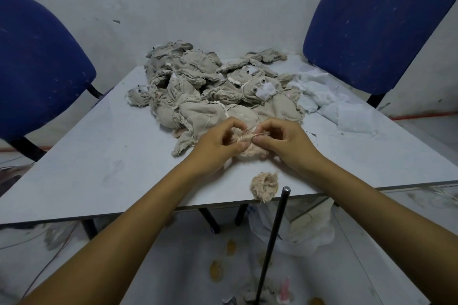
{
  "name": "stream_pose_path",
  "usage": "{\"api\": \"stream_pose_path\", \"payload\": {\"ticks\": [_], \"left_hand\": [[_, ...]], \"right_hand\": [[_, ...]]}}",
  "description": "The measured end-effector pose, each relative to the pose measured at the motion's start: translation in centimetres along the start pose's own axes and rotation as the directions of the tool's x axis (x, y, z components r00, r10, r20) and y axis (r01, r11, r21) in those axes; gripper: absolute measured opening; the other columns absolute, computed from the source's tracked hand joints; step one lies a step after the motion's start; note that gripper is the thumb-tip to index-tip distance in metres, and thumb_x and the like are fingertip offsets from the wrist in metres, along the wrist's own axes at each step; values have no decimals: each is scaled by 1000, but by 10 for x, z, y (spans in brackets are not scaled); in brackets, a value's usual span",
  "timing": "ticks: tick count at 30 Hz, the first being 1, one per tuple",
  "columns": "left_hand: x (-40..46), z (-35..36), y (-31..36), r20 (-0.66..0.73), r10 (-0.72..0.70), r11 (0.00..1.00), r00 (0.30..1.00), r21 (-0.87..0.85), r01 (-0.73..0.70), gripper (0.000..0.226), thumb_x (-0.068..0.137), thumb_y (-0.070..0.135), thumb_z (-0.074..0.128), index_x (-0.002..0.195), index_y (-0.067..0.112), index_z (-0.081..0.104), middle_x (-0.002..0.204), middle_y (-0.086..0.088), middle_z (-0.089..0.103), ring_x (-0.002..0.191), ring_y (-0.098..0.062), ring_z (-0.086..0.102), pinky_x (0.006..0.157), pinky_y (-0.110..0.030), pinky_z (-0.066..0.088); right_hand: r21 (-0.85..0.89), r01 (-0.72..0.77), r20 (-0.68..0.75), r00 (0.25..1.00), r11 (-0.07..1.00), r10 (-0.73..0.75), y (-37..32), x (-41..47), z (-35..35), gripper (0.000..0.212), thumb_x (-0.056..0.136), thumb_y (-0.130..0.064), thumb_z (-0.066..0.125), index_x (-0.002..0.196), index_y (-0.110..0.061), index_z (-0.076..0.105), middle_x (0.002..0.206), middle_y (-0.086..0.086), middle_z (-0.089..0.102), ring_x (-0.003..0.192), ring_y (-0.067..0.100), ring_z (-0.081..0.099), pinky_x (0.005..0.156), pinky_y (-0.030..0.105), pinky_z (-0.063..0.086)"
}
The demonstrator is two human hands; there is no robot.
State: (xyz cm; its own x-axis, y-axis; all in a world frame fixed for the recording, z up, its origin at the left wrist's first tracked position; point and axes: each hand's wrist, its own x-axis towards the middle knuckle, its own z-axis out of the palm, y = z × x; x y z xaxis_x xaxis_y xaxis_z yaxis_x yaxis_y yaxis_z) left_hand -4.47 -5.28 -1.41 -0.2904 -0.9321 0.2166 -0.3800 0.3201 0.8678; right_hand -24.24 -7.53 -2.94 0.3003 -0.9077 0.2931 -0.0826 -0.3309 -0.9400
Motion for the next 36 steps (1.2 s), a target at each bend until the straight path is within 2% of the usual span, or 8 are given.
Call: {"api": "stream_pose_path", "payload": {"ticks": [3, 7, 11, 15, 21, 25, 29, 36], "left_hand": [[-4, 1, 3, -10, 44, 999, 999, 28, -44, 23, 91, 16, 70, 108, 29, 61, 97, -16, 60, 82, -17, 53, 77, -32, 44], [-7, -2, 7, 87, 38, 998, 996, 52, -42, 27, 89, 22, 72, 109, 33, 59, 109, -5, 61, 89, -16, 56, 79, -18, 45], [-7, -2, 10, 132, 57, 996, 990, 66, -66, 23, 85, 13, 75, 104, 19, 63, 102, 7, 59, 76, 7, 50, 70, -11, 40], [-5, -1, 8, 131, 50, 991, 990, 119, -66, 14, 85, 11, 75, 86, 19, 64, 95, 7, 50, 74, 4, 46, 69, -9, 36], [-7, 2, 7, 72, 73, 997, 995, 36, -75, 22, 90, 19, 71, 105, 28, 58, 108, 9, 57, 73, 15, 50, 68, -6, 39], [-4, 7, 4, 45, 80, 985, 996, 152, -86, 26, 87, 13, 72, 99, 30, 57, 104, 2, 53, 75, 11, 48, 67, -8, 37], [-5, 7, 3, 44, 72, 991, 996, 113, -77, 41, 85, 14, 73, 101, 43, 50, 114, -4, 53, 86, -3, 48, 69, -13, 38], [-4, 11, 0, 91, 46, 971, 995, 228, -66, 19, 85, 27, 75, 89, 37, 59, 110, 3, 47, 99, -5, 43, 78, -15, 36]], "right_hand": [[160, -60, 18, 998, 985, 58, -2, 0, -2, 5, 82, -17, 74, 81, -16, 70, 77, 9, 65, 66, 25, 62, 56, 32, 57], [170, -49, -12, 999, 984, 51, -1, 1, -1, 9, 92, -14, 67, 84, -11, 68, 70, 0, 65, 61, 14, 63, 51, 27, 56], [166, -85, -52, 994, 982, 95, 0, 2, -3, 11, 94, -18, 64, 85, -13, 66, 67, -2, 66, 58, 22, 61, 50, 34, 50], [101, -97, -2, 995, 990, 97, 1, 4, -3, 15, 95, -22, 64, 80, -21, 68, 67, -8, 63, 55, 19, 59, 57, 38, 44], [134, -88, 19, 996, 987, 86, 0, 3, -3, 12, 91, -28, 65, 86, -17, 68, 75, 4, 67, 63, 34, 59, 54, 36, 52], [177, -82, 62, 996, 981, 72, -3, 1, -4, 21, 86, -30, 66, 91, -9, 64, 82, 12, 63, 67, 32, 60, 53, 32, 56], [134, -58, 87, 995, 989, 46, -4, -2, -3, 12, 92, -21, 63, 91, -10, 63, 78, 8, 63, 67, 26, 61, 53, 29, 56], [23, -38, 68, 997, 999, 36, -5, -3, 1, 10, 98, -12, 58, 91, -7, 63, 75, 4, 61, 60, 15, 57, 49, 28, 48]]}}
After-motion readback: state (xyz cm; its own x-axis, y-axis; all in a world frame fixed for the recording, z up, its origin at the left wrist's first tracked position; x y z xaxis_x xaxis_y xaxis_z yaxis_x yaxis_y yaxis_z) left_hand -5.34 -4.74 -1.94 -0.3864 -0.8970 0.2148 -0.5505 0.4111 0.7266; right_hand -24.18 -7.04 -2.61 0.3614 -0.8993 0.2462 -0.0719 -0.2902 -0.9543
